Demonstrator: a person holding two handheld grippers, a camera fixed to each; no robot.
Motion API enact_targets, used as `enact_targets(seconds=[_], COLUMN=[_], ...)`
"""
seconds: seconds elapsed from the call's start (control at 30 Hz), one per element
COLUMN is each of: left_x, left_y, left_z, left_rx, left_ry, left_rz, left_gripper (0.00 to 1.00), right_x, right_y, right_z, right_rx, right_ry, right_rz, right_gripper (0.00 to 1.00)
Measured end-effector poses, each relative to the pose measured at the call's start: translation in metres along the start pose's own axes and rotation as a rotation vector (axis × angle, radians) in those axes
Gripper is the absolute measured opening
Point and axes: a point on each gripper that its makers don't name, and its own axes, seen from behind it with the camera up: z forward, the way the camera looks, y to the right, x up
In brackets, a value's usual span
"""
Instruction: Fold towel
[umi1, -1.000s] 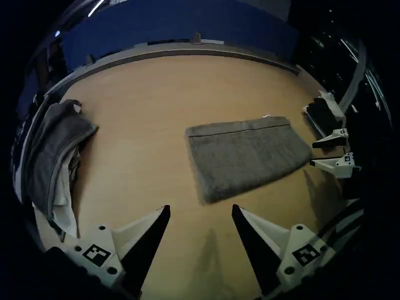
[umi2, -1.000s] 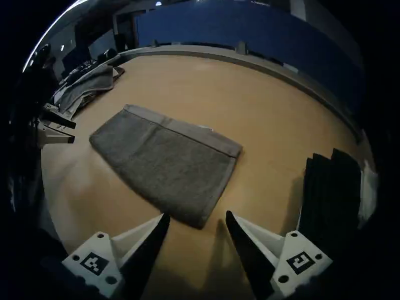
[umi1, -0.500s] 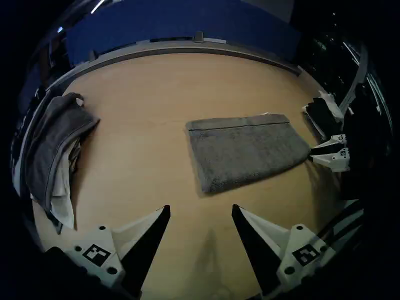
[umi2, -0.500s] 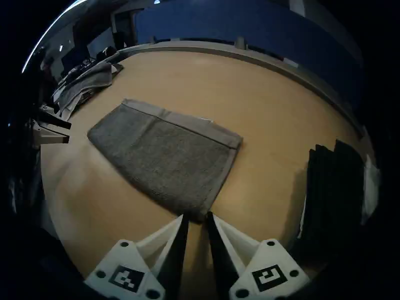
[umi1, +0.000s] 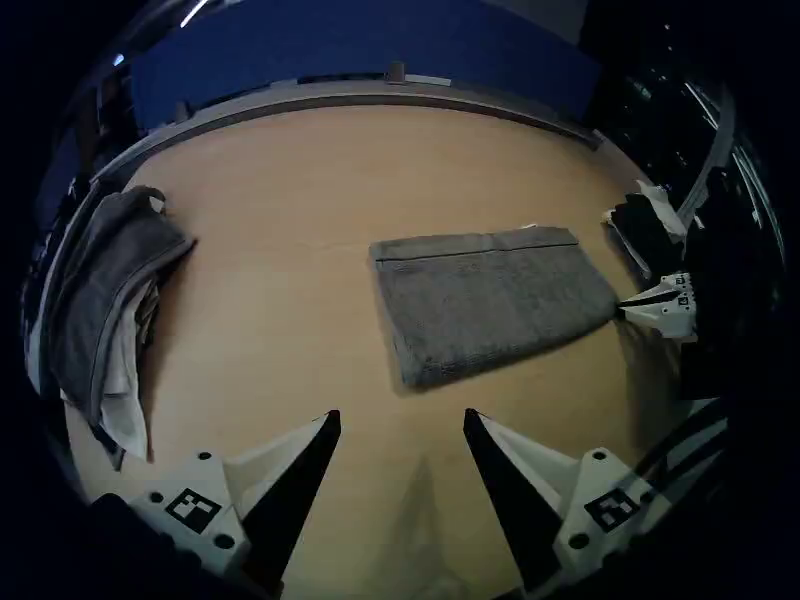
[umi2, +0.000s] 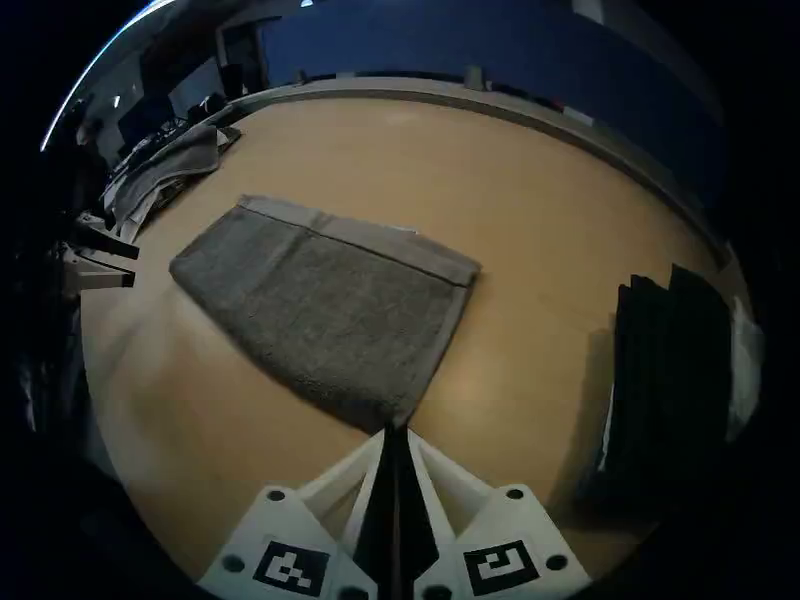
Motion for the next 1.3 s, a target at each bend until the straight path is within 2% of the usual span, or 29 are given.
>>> enact_targets(seconds=[0.67,0.97,1.3], left_x=[-0.003,-0.002,-0.001], left_y=[-0.001,-0.004,-0.005], left_z=[0.000,-0.004,-0.009], left_rx=[0.001,0.003,0.005], left_ry=[-0.004,0.002,0.015], left_rz=[0.000,-0.004,-0.012], left_gripper=[0.91,0.92,0.91], right_x=[0.016,0.054,0.097], right_y=[0.000,-0.008,-0.027], right_z=[-0.013,-0.029,-0.030], right_rx=[0.000,-0.006,0.017], right_ry=[0.026,0.085,0.137], right_rz=[-0.005,-0.054,-0.118], right_gripper=[0.01,0.01,0.01])
